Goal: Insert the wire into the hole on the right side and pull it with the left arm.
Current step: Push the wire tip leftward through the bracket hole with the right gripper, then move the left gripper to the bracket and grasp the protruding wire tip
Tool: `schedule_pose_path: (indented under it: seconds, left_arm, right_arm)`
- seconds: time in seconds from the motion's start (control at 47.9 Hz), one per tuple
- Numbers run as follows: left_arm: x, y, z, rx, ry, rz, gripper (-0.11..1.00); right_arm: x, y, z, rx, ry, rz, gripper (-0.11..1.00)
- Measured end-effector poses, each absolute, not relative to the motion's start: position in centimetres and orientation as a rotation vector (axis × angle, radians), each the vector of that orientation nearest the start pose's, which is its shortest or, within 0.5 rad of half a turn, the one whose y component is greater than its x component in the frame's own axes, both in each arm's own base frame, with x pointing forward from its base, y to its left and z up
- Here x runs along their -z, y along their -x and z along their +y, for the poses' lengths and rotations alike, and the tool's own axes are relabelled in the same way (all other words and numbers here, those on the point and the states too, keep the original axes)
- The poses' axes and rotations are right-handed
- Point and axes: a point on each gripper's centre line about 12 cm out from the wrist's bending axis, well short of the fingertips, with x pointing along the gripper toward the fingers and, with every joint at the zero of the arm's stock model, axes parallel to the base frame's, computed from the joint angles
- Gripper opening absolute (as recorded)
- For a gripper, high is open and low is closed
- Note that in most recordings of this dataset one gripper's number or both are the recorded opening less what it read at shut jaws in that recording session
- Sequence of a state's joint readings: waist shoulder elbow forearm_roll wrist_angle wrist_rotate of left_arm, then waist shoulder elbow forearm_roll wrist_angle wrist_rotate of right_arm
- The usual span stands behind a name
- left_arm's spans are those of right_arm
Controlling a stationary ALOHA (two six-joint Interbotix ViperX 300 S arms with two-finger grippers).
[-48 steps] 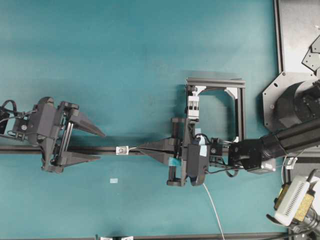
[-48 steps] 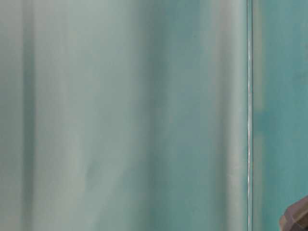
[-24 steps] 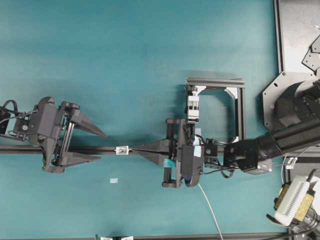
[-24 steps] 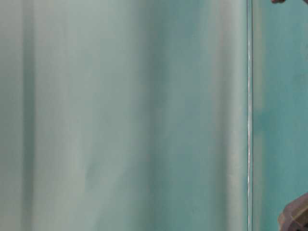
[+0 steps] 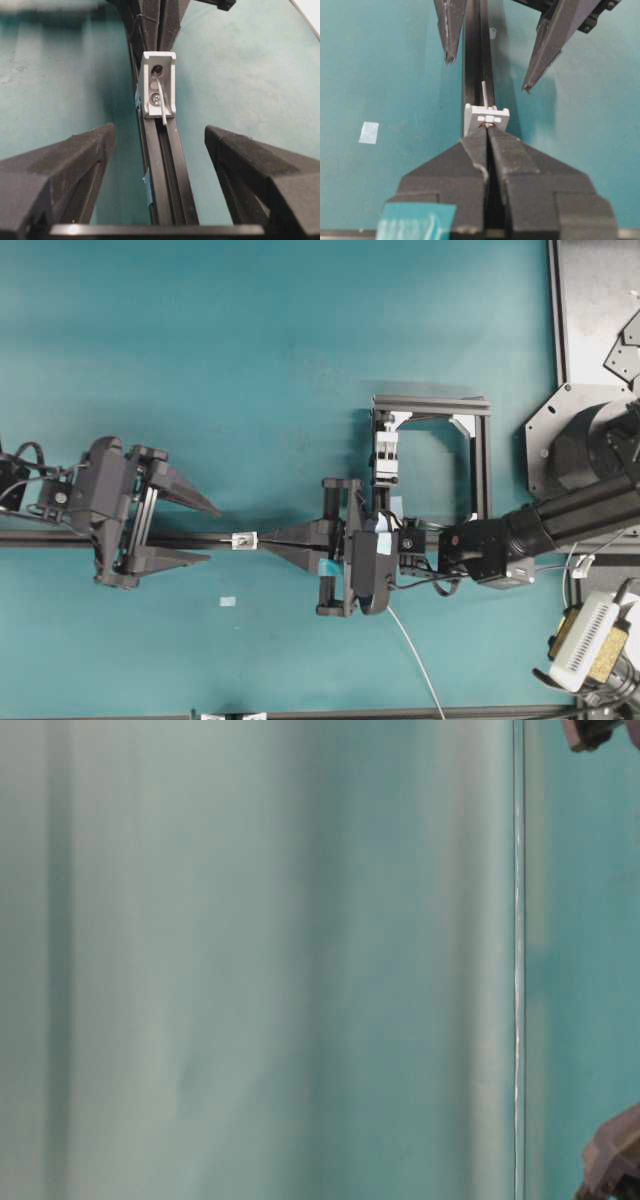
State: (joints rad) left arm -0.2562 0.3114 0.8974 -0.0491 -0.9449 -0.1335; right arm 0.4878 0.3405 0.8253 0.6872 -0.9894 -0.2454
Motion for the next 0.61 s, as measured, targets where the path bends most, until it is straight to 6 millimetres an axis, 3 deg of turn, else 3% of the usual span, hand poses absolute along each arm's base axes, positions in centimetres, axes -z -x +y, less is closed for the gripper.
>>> schedule_pose_path:
  seconds: [0.605]
  left_arm:
    - [-8.2,-37.0,-8.8,0.155,0.250,0.346,0.86]
  right_arm:
    - [-8.4,-35.7,11.8,0.094,-0.028,0.255,0.03]
